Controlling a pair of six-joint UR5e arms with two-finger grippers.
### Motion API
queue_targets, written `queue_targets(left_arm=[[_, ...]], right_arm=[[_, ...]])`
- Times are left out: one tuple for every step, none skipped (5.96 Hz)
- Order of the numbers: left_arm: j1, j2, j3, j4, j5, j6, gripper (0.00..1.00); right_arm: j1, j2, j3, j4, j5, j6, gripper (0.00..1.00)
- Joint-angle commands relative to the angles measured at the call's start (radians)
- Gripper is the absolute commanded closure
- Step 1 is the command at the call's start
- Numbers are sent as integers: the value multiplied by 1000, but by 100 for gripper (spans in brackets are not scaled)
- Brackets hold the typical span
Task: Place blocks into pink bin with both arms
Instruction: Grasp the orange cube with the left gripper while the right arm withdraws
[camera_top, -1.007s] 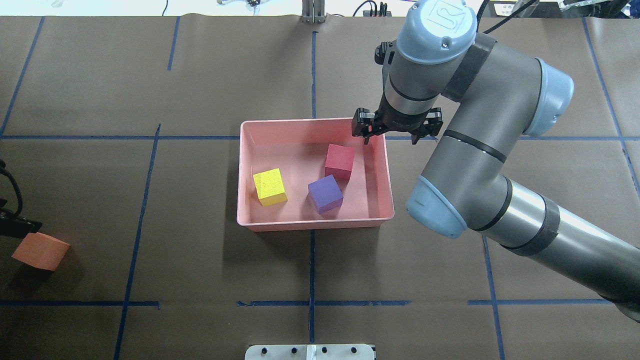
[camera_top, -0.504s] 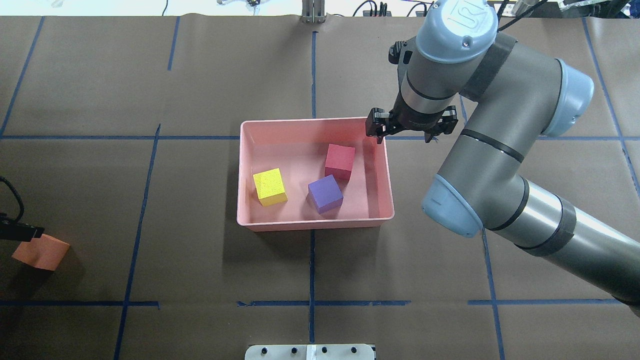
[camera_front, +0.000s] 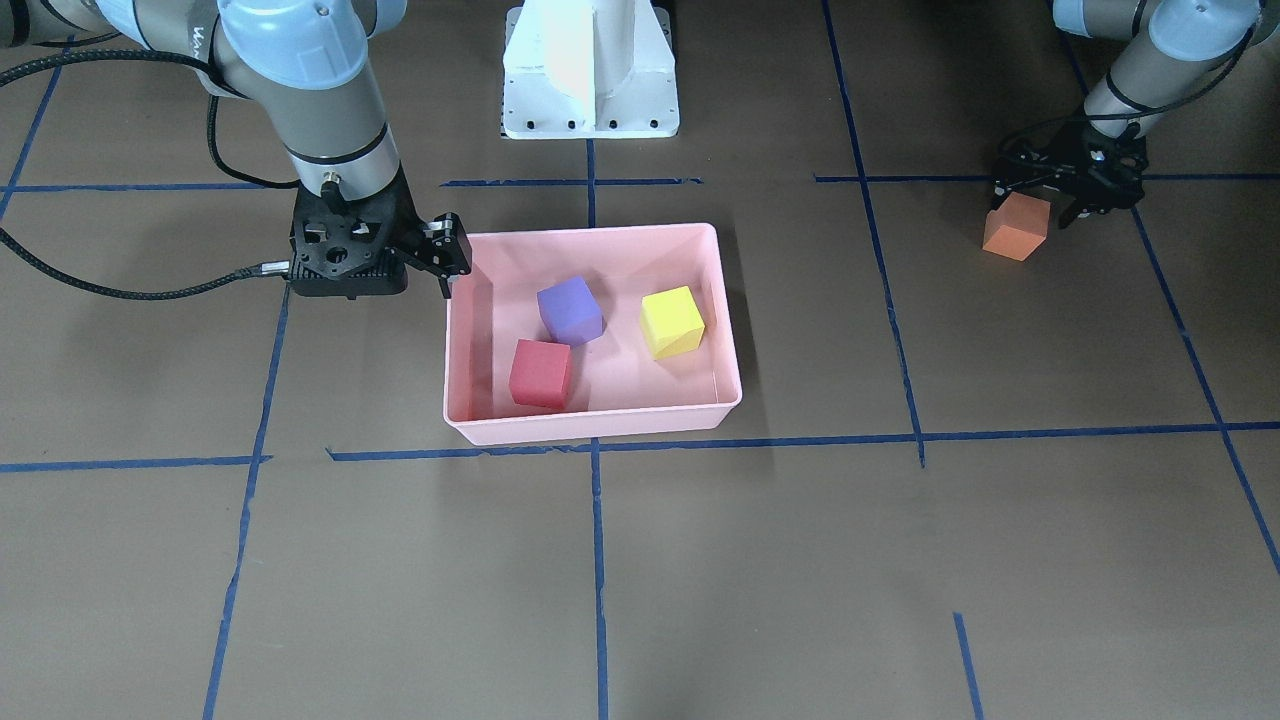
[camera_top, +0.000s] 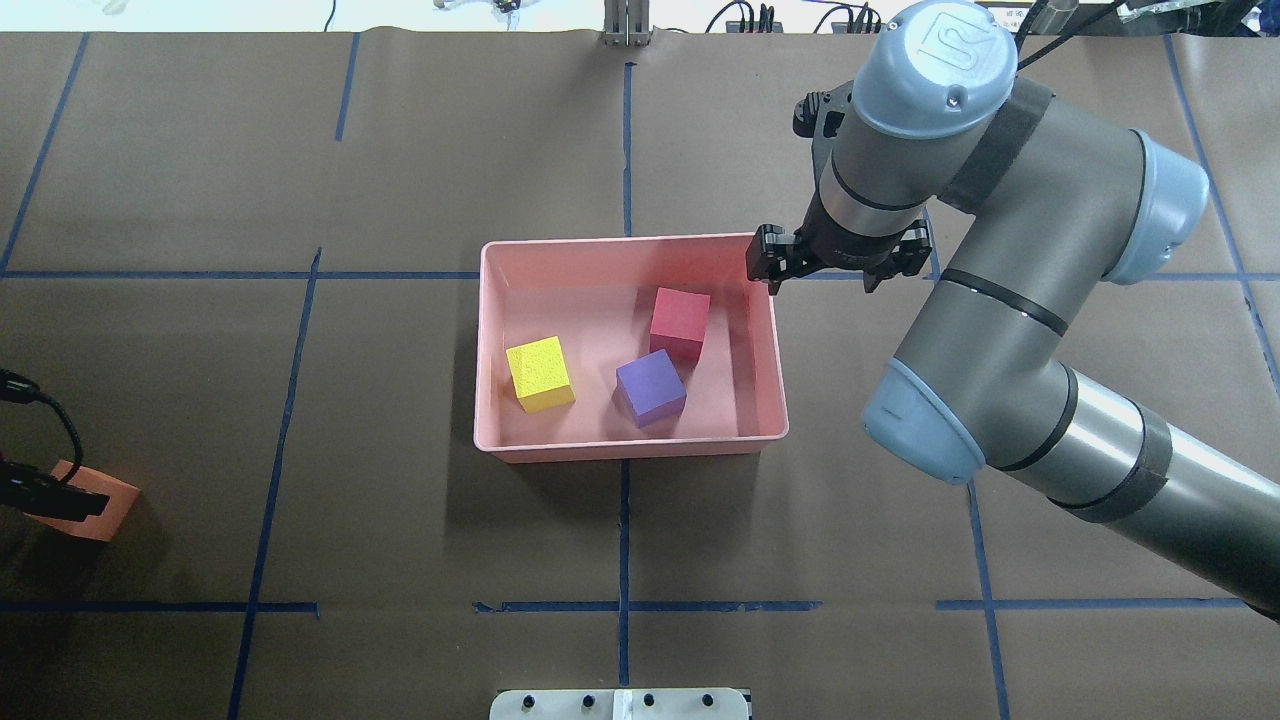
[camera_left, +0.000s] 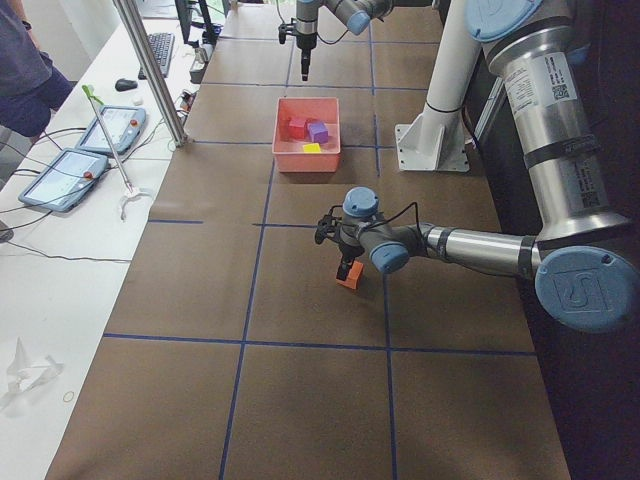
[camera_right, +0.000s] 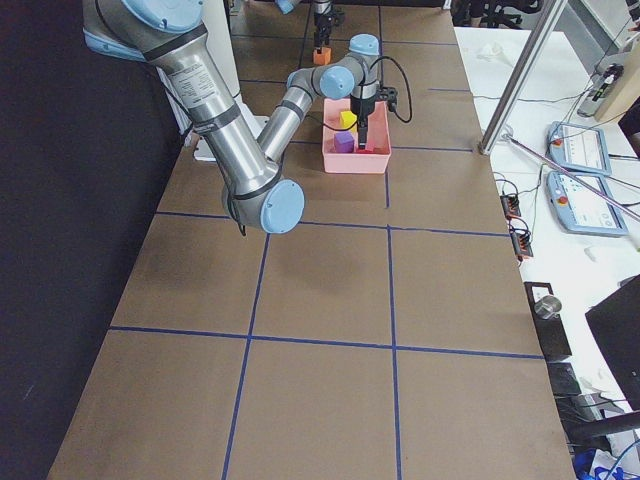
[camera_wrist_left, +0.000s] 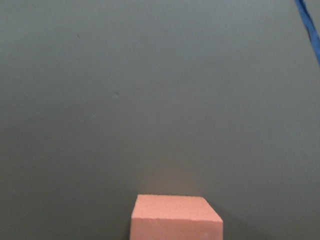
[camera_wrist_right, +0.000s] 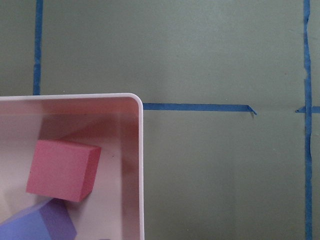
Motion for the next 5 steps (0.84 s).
queue_targets(left_arm=[[29,-26,48,0,3,0,0],[35,-55,71,1,1,-3,0],[35,-56,71,1,0,-1,30],[35,-56,70,1,-7,0,58],[34,-58,50,9,-31,2,62]], right_arm=[[-1,-14,4,3,0,0,0],[0,-29,22,2,0,-37,0],[14,-37,30,0,2,-77,0],[67,-44,30,-6,46,-159,0],[141,-79,30,-5,113,-251,0]])
